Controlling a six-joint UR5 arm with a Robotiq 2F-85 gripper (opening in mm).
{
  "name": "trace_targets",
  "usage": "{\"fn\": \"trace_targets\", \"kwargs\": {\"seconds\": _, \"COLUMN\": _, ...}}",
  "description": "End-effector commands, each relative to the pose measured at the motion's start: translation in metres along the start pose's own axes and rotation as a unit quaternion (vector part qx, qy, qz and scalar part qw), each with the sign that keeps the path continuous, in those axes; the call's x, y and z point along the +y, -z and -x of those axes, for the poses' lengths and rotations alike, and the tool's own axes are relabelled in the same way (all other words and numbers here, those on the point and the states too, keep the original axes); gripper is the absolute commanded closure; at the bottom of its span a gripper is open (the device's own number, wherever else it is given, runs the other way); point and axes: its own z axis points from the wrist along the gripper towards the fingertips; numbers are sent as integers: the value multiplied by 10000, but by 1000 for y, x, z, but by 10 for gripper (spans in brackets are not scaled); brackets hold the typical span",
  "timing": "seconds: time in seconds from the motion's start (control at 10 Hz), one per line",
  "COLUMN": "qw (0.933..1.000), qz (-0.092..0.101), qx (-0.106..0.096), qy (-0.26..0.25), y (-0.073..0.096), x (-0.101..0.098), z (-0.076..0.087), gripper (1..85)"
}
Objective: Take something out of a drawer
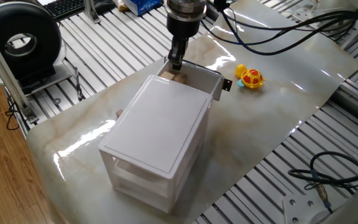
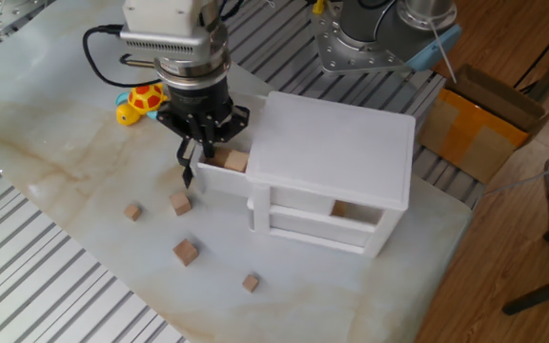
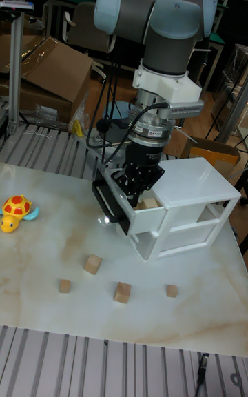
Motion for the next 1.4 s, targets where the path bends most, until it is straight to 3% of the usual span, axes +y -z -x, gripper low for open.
{"fn": "trace_targets", "kwargs": {"seconds": 0.0, "qw": 9997, "qz": -116, "qx": 12, "qy": 226, "y": 5, "x": -13, "z": -5, "gripper": 847}}
{"fn": "trace_targets", "kwargs": {"seconds": 0.4, "qw": 9982, "qz": -280, "qx": 91, "qy": 514, "y": 8, "x": -26, "z": -12, "gripper": 847}}
{"fn": "trace_targets", "kwargs": {"seconds": 0.6, "qw": 9991, "qz": -167, "qx": 62, "qy": 391, "y": 9, "x": -20, "z": -12, "gripper": 843}}
{"fn": "trace_targets", "kwargs": {"seconds": 0.8, "qw": 9998, "qz": 65, "qx": 46, "qy": 163, "y": 17, "x": -4, "z": -10, "gripper": 523}}
{"fn": "trace_targets", "kwargs": {"seconds": 0.9, "qw": 9999, "qz": 88, "qx": 94, "qy": 71, "y": 23, "x": 0, "z": -11, "gripper": 373}}
{"fn": "trace_targets", "kwargs": {"seconds": 1.0, "qw": 9998, "qz": 106, "qx": 165, "qy": -36, "y": 27, "x": 4, "z": -12, "gripper": 303}}
{"fn": "trace_targets", "kwargs": {"seconds": 1.1, "qw": 9998, "qz": 90, "qx": 184, "qy": -66, "y": 27, "x": 3, "z": -13, "gripper": 280}}
{"fn": "trace_targets", "kwargs": {"seconds": 1.3, "qw": 9994, "qz": 280, "qx": 71, "qy": -190, "y": 27, "x": 13, "z": -6, "gripper": 267}}
